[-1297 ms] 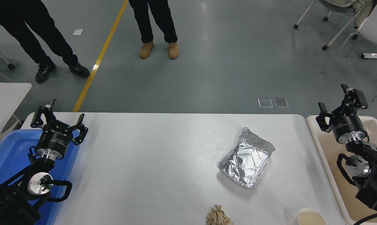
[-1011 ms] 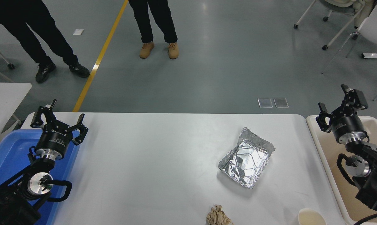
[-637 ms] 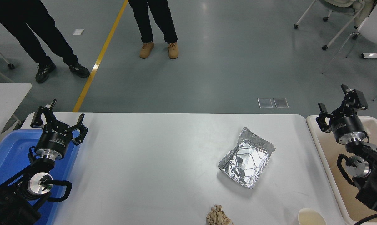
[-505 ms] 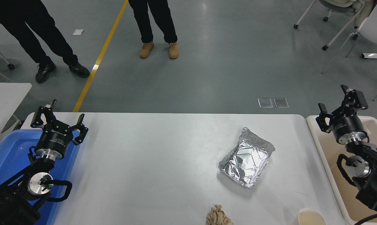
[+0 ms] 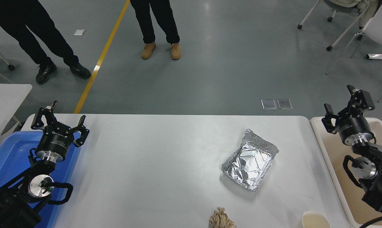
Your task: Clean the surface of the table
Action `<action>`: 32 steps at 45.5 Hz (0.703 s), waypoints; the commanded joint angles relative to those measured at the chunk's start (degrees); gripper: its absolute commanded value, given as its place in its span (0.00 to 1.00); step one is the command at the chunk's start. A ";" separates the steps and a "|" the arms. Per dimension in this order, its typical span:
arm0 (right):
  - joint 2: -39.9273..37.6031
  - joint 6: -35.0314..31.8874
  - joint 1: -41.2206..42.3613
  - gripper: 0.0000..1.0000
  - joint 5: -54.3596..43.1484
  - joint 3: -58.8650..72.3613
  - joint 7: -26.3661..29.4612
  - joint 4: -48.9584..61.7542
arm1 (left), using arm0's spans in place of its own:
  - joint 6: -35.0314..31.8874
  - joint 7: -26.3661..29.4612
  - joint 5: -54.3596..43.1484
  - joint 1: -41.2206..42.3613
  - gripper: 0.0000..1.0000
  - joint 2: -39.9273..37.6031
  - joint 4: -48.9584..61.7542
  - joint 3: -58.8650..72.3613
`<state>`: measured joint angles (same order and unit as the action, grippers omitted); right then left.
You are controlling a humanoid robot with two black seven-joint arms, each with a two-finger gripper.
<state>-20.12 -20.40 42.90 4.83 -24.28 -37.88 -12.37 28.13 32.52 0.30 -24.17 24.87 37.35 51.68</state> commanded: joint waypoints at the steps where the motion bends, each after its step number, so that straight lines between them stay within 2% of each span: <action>1: -1.94 -0.16 0.52 0.99 -0.09 0.19 0.00 -0.38 | 0.00 0.00 -0.04 0.00 0.99 0.00 0.00 0.00; 27: -1.77 -0.34 -0.18 0.99 -1.32 0.98 0.53 -0.82 | 0.00 0.00 0.05 0.00 0.99 0.00 0.00 0.00; 32: -2.38 -0.95 -0.71 0.99 -1.41 2.92 0.53 -4.23 | 0.00 0.00 0.05 0.00 0.99 0.00 0.00 0.00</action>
<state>-21.87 -20.68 42.96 3.91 -23.37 -37.45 -13.23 28.13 32.52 0.30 -24.17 24.87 37.35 51.68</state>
